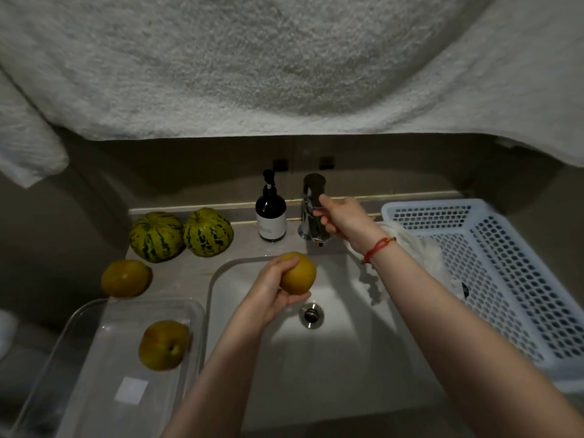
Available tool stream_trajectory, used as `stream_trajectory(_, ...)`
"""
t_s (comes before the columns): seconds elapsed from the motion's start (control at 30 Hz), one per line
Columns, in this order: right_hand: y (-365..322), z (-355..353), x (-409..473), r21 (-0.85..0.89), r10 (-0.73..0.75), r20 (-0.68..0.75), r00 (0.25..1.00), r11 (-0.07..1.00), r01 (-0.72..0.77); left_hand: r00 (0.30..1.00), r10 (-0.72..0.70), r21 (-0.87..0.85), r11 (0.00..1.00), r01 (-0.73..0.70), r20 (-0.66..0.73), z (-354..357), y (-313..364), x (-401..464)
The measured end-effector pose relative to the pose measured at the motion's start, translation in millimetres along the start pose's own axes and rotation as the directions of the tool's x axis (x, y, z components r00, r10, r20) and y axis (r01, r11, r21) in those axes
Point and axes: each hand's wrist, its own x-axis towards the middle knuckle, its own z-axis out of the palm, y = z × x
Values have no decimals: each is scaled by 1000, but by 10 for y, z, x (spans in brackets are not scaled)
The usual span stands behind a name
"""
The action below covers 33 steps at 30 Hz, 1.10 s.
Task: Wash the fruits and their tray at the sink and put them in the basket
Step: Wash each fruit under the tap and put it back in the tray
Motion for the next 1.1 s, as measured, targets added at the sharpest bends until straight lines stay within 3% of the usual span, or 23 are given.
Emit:
stream_trajectory(0.37, -124, 54, 108, 137, 34, -60, 998, 990, -25, 999, 9, -33, 999, -10, -38, -39, 0, 69)
stream_trajectory(0.67, -120, -22, 24, 146, -16, 33, 999, 989, 11, 1000, 1, -40, 999, -2, -24, -17, -54, 149)
stream_trajectory(0.8, -23, -77, 56, 135, -107, 65, 992, 986, 98, 999, -25, -64, 998, 22, -39, -15, -89, 214)
stream_trajectory(0.97, 418, -167, 79, 52, -97, -169, 981, 993, 107, 998, -43, -83, 996, 39, -47, 40, -134, 364)
stream_trajectory(1.1, 492, -198, 65, -41, -150, -155, 976, 989, 145, 999, -28, -69, 997, 25, -44, 96, -169, 507)
